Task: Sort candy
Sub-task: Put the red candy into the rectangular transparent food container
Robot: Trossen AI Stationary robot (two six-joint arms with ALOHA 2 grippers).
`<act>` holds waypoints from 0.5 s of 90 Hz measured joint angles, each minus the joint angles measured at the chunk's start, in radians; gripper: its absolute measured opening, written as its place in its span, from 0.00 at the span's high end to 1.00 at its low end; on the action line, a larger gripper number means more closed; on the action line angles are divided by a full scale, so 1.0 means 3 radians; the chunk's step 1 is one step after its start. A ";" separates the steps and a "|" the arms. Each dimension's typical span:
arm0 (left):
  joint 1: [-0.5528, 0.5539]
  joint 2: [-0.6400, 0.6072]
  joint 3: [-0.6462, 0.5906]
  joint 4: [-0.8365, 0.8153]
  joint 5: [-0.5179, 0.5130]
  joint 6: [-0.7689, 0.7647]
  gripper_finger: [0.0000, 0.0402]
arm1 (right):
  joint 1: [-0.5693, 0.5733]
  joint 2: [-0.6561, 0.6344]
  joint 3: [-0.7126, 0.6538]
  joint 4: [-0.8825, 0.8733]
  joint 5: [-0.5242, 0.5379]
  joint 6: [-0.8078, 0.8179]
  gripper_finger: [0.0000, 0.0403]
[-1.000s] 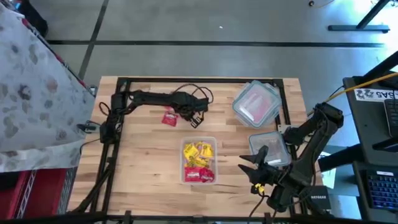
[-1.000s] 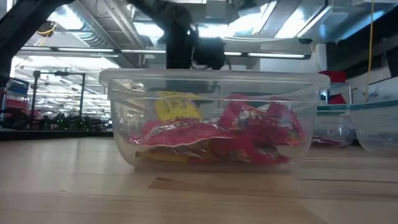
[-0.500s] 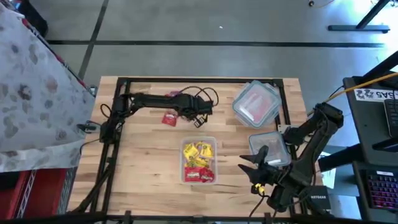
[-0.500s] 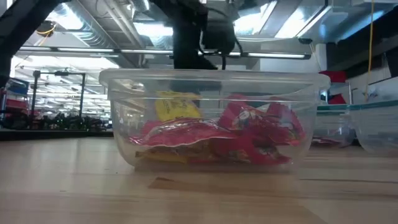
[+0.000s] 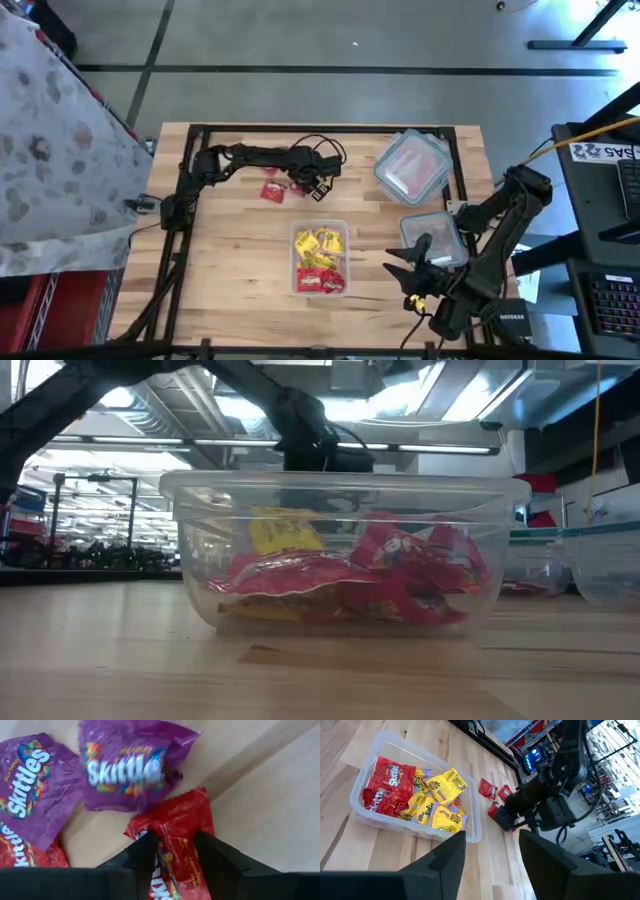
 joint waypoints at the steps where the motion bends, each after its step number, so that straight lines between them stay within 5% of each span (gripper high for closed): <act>1: -0.0007 0.0005 0.0001 0.0000 0.0000 0.0000 0.70 | 0.0000 0.0000 0.0000 0.0000 0.0000 0.0000 0.57; 26: -0.0219 0.0009 0.0006 -0.0112 -0.0046 0.0203 0.97 | 0.0000 0.0000 0.0000 0.0001 0.0000 0.0000 0.57; 45: -0.0491 -0.0049 0.0222 -0.0587 -0.0219 0.0235 1.00 | 0.0000 0.0000 0.0000 0.0002 -0.0001 0.0011 0.57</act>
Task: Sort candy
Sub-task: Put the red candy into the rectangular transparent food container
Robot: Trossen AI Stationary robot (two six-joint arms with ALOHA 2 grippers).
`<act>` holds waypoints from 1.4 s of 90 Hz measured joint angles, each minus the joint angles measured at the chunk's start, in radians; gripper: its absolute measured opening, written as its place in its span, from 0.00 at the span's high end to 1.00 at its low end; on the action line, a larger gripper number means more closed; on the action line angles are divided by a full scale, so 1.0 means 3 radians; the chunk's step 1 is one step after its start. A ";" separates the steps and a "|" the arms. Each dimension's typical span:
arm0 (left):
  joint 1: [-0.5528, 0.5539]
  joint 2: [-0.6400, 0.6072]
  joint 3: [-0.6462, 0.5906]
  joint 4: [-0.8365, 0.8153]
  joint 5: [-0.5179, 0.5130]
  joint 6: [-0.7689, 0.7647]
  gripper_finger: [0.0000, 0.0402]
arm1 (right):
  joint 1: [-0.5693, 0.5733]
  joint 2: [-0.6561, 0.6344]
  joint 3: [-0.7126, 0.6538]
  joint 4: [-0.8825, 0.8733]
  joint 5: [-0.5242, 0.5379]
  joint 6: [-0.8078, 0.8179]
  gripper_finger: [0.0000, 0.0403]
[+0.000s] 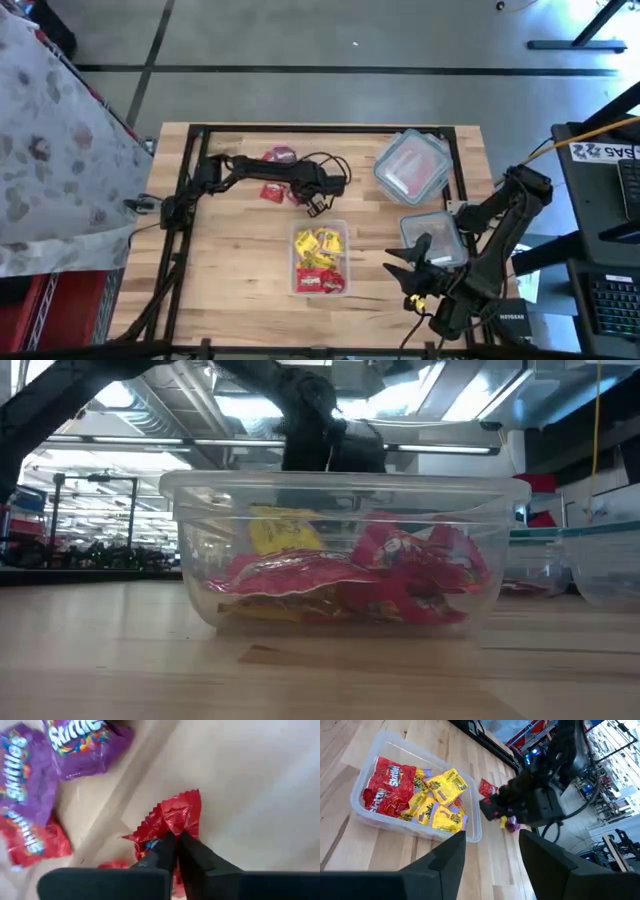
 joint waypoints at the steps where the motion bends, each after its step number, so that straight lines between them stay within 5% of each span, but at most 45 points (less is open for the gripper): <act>1: -0.0019 -0.0007 0.0023 -0.0032 -0.0014 0.0001 1.00 | 0.0000 0.0000 0.0000 0.0001 0.0000 0.0000 0.57; 34: -0.0970 -0.0048 0.0812 -0.0871 -0.0186 0.0034 1.00 | 0.0000 0.0000 0.0000 0.0024 0.0001 0.0013 0.57; 71: -0.1995 -0.0035 0.0992 0.0076 -0.0115 0.0344 1.00 | -0.0001 -0.0001 0.0000 0.0047 0.0152 0.0013 0.57; 87: -0.2120 0.0066 0.0987 0.0051 -0.0084 0.0554 0.98 | -0.0001 0.0000 0.0000 0.0108 0.0151 0.0013 0.57; 112: -0.2090 0.0203 0.0992 -0.0037 0.0069 0.0772 0.81 | -0.0001 0.0000 0.0000 0.0174 0.0151 0.0013 0.57; 126: -0.2007 0.0101 0.1182 -0.0862 -0.0285 0.0244 0.76 | -0.0001 -0.0001 0.0000 0.0176 0.0134 0.0012 0.57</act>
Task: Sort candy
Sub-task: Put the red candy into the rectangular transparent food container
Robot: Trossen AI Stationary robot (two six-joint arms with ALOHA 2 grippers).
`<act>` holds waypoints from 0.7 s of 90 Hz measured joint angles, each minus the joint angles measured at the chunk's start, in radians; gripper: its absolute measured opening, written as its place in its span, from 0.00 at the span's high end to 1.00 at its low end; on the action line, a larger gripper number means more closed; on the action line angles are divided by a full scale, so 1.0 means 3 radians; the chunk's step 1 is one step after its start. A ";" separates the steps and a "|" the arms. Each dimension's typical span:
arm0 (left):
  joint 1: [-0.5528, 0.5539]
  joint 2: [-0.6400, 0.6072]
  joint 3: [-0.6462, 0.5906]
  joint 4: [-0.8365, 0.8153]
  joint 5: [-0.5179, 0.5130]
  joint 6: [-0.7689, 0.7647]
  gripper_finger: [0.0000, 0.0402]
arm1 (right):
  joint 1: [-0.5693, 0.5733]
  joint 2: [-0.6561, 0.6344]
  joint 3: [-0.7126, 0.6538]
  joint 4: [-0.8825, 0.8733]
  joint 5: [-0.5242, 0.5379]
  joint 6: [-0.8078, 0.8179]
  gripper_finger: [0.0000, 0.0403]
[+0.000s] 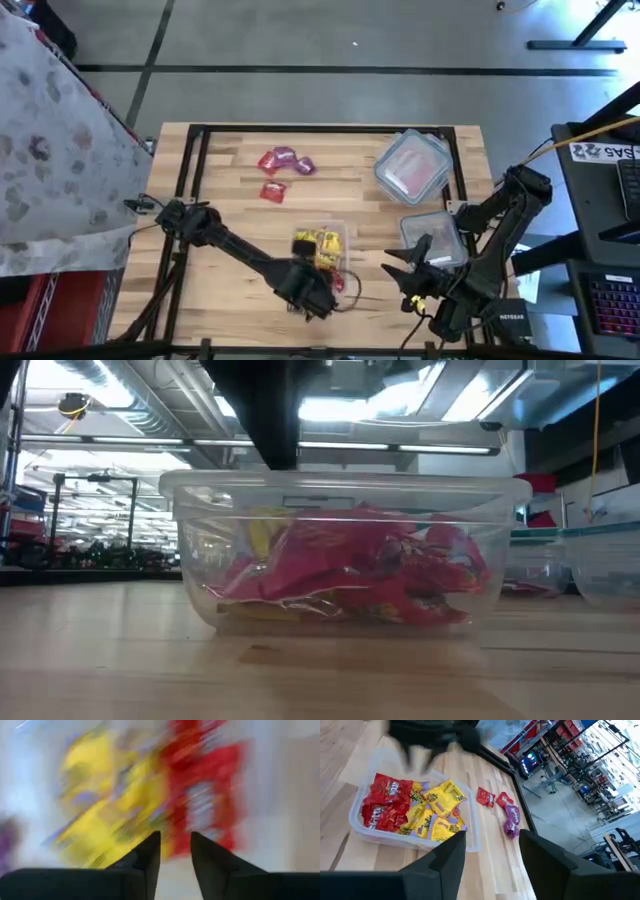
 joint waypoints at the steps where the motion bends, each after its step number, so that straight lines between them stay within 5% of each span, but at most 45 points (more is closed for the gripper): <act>1: 0.0008 -0.0016 0.0011 -0.0074 -0.0046 -0.0065 0.76 | 0.0000 0.0001 0.0000 -0.0001 -0.0002 0.0000 0.57; 24: 0.0404 -0.0420 -0.0242 -0.0377 -0.0554 -0.0751 0.76 | 0.0000 0.0001 0.0001 0.0030 -0.0014 0.0013 0.57; 63: 0.1776 -0.0584 -0.1280 -0.0355 -0.0276 -0.0561 0.76 | 0.0000 0.0001 0.0001 0.0096 -0.0279 0.0000 0.57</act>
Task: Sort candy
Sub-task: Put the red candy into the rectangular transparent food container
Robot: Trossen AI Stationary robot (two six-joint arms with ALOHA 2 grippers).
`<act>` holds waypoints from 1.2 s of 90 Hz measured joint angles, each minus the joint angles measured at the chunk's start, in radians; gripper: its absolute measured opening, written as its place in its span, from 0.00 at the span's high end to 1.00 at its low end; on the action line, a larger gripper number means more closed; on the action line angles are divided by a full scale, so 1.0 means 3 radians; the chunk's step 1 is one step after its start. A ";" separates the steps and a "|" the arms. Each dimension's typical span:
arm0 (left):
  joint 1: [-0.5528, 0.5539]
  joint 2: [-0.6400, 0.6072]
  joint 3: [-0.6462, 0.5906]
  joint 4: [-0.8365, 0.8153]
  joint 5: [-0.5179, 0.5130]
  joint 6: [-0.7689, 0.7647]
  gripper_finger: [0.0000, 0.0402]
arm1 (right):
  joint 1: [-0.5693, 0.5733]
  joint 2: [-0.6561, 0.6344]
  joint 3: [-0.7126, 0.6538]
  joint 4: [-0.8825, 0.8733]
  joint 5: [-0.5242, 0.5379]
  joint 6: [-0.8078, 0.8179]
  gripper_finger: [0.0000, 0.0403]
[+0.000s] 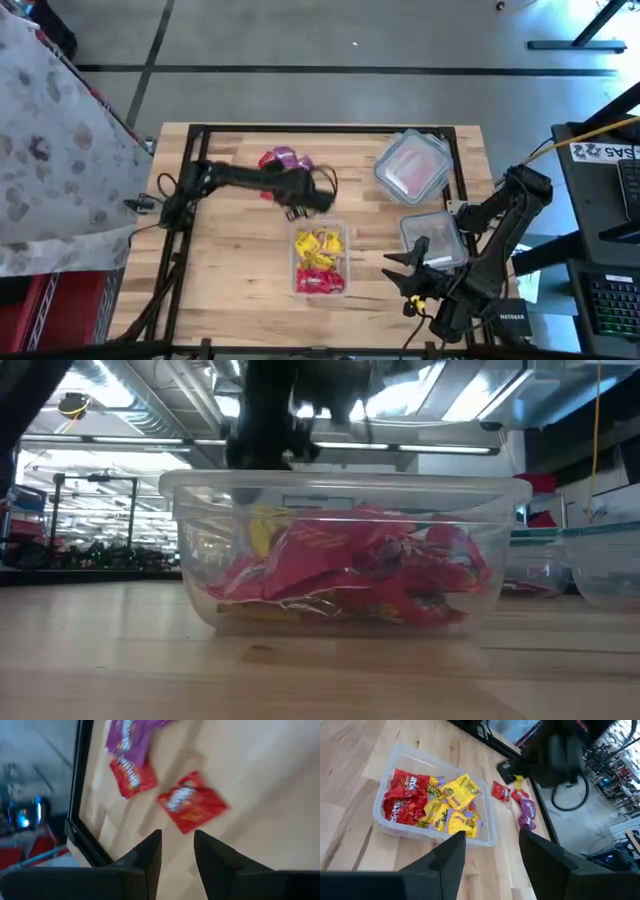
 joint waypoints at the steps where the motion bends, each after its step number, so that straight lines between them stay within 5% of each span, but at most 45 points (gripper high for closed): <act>1: 0.0032 -0.0001 -0.0012 0.0006 0.0013 0.0017 0.76 | 0.0000 0.0000 0.0000 0.0000 -0.0002 0.0000 0.57; 31: 0.0703 -0.0004 -0.0144 0.0999 0.1073 0.0523 0.62 | 0.0000 -0.0001 0.0000 0.0000 0.0035 -0.0025 0.57; 59: 0.0774 0.0018 -0.0466 0.1094 0.1020 0.0688 0.46 | 0.0000 -0.0001 0.0000 -0.0003 -0.0008 -0.0025 0.57; 90: 0.0898 0.0018 -0.0991 0.1566 0.1139 0.0606 0.62 | 0.0000 -0.0001 0.0000 -0.0010 -0.0059 -0.0045 0.57; 108: 0.0899 0.0012 -0.1021 0.1656 0.1204 0.0596 0.80 | 0.0000 -0.0001 0.0000 -0.0009 -0.0059 -0.0112 0.57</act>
